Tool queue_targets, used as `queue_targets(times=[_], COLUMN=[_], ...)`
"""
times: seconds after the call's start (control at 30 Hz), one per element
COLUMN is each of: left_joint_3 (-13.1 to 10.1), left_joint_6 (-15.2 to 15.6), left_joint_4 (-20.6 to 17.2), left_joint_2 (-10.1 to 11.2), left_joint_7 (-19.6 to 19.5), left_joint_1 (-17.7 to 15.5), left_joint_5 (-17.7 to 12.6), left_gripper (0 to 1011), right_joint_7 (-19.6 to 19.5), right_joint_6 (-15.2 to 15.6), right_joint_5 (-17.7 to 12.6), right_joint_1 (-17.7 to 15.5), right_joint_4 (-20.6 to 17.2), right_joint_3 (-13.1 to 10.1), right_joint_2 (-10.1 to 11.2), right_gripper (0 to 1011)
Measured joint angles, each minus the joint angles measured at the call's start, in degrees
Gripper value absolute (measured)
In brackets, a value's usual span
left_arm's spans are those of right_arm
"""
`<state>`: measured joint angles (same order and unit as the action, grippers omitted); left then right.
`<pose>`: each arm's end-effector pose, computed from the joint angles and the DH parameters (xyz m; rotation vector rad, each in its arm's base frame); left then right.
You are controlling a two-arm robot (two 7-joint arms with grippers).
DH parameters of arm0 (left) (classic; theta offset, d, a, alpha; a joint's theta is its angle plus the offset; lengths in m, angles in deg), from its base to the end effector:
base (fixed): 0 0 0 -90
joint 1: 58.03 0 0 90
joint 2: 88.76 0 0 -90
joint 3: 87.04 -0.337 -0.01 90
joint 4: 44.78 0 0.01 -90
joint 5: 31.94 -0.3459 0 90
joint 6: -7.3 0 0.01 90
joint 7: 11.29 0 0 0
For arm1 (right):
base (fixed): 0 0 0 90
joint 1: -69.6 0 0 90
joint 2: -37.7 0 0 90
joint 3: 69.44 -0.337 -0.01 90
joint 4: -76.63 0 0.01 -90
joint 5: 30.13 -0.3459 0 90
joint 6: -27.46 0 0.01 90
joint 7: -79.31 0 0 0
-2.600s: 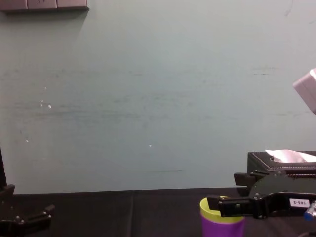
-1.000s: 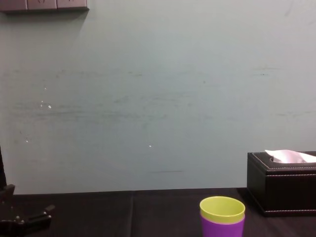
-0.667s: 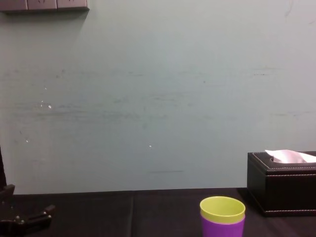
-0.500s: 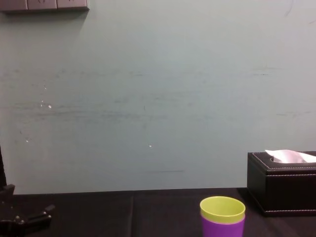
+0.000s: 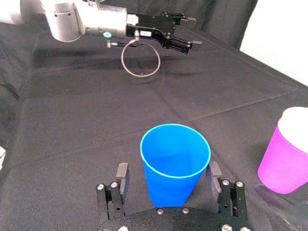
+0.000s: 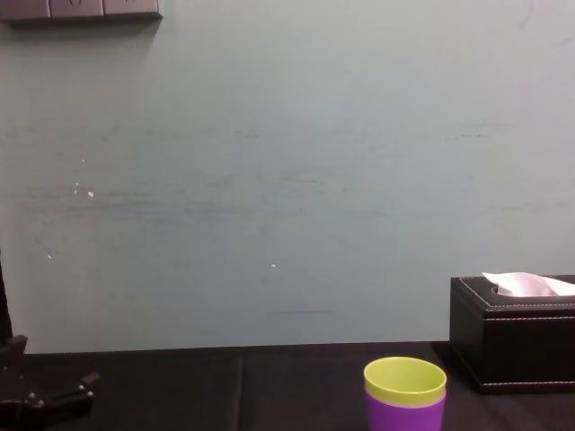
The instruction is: Stack the three plastic cups sequentially using one hand.
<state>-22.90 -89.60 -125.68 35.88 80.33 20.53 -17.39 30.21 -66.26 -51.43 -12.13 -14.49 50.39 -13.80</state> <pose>0.4009 0.0996 -0.3472 0.3043 -0.2850 1.2480 0.3688 -0.0690 -0.3292 -0.2940 -0.0907 -0.4007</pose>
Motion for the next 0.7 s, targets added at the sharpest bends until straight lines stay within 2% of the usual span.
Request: queue_targets(times=[0.37, 0.7], left_joint_3=[0.0, 0.0], left_joint_6=[0.0, 0.0], left_joint_4=[0.0, 0.0], left_joint_2=[0.0, 0.0], left_joint_7=[0.0, 0.0], left_joint_1=[0.0, 0.0], left_joint_5=[0.0, 0.0], left_gripper=[1011, 1011], right_joint_7=[0.43, 0.53], right_joint_6=[0.77, 1.21], right_joint_5=[-1.73, -2.78], right_joint_1=[1.9, 2.69], right_joint_4=[2.75, 4.14], right_joint_3=[0.99, 1.32], right_joint_2=[-2.18, -2.89], right_gripper=[1003, 1003])
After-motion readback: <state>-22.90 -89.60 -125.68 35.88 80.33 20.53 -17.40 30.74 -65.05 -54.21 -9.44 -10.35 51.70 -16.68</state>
